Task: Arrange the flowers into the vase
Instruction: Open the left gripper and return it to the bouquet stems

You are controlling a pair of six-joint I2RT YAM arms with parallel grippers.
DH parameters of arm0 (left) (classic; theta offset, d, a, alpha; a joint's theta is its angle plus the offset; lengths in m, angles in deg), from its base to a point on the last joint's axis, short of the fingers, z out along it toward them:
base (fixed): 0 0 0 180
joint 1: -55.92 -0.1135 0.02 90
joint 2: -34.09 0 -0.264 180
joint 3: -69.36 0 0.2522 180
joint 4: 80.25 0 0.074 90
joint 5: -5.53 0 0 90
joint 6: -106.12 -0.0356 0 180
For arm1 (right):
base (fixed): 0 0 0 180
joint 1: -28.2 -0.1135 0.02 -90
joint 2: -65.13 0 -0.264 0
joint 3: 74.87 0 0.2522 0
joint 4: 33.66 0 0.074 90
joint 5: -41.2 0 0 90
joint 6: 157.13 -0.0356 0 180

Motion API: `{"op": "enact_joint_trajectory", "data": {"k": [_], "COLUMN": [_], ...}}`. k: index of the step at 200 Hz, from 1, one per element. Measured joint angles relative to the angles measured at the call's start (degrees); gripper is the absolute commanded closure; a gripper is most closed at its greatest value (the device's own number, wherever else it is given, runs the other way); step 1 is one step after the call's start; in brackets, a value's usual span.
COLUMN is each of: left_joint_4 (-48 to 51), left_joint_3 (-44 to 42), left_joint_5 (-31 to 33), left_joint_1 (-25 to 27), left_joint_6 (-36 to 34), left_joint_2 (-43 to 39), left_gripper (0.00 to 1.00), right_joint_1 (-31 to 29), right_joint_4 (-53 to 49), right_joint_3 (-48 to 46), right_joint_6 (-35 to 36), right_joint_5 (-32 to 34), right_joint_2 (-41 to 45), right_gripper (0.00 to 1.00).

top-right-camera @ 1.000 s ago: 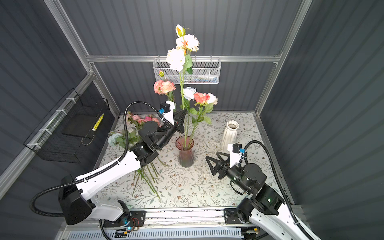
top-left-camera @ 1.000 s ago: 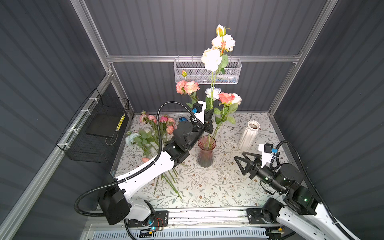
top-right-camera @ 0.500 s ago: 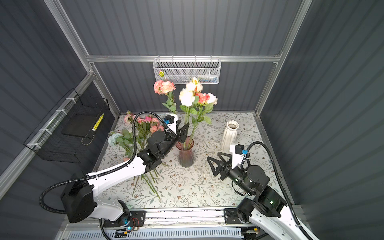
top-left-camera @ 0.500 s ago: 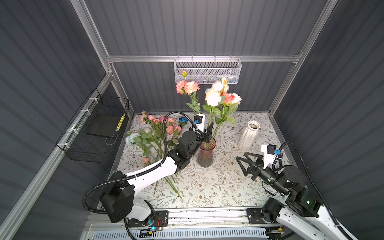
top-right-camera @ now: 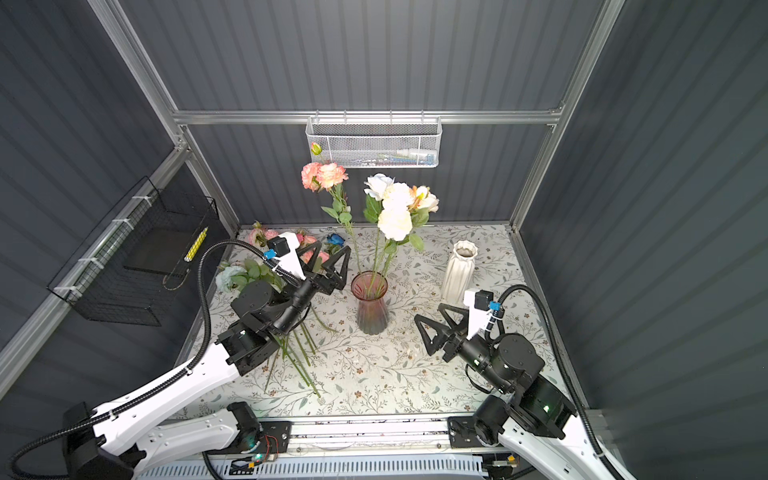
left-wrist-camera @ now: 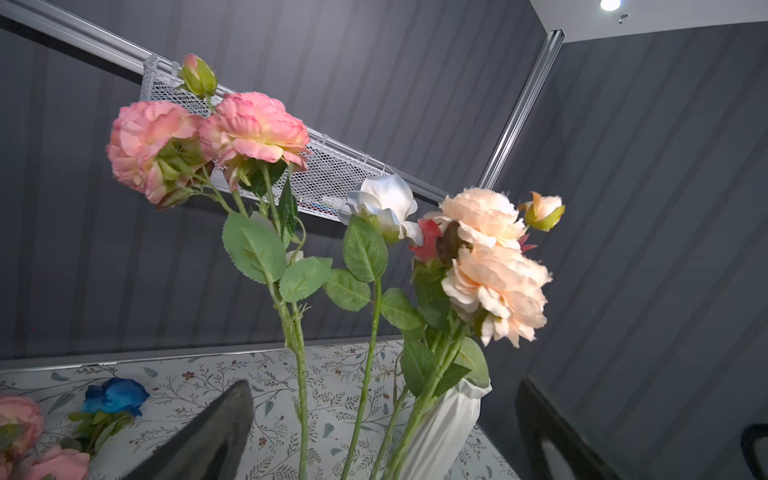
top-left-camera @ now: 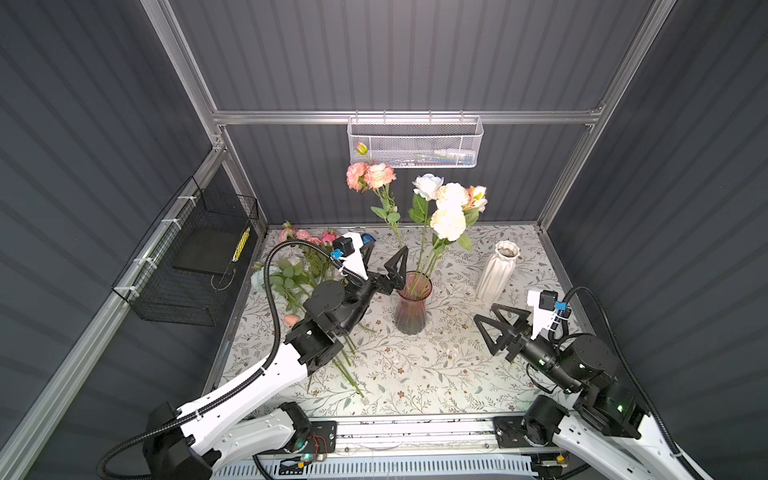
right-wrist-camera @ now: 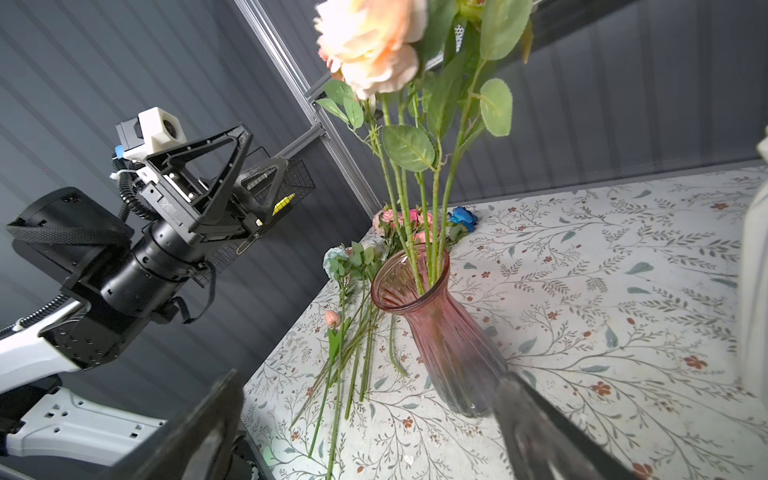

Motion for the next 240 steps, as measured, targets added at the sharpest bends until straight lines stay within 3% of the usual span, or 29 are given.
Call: {"op": "enact_joint_trajectory", "data": {"k": [52,102,121,158,185,240], "left_joint_4": [14.29,32.17,37.38,42.86,43.76,45.79], "left_joint_3": [-3.21,-6.78,-7.39,-9.86,-8.98,-1.05], "left_joint_5": [2.99,10.6,9.14,1.95,-1.14,1.16], "left_joint_1": [0.0,-0.59,-4.74,-19.5,-21.09,-21.09], "left_joint_6": [3.61,8.74,10.62,13.75,13.18,9.77], "left_joint_2": [-10.03,-11.41,-8.15,-0.59,9.18,28.81], "left_gripper": [0.01,0.26,0.38,0.54,0.68,0.7], "right_joint_1": [0.0,0.0,0.0,0.0,0.04,0.26], "right_joint_4": [-0.35,-0.46,-0.46,-1.03,-1.75,-2.01], "right_joint_3": [-1.57,-2.4,-2.64,-2.67,-2.67,-2.67], "right_joint_6": [-0.79,-0.76,-0.74,-0.55,-0.52,-0.52], "right_joint_5": [0.59,0.44,0.09,-0.44,-0.57,-0.57], "right_joint_2": [0.02,-2.75,-4.33,-5.6,-5.31,-4.9], "right_gripper": [0.01,0.01,0.01,0.01,0.01,0.01]}}
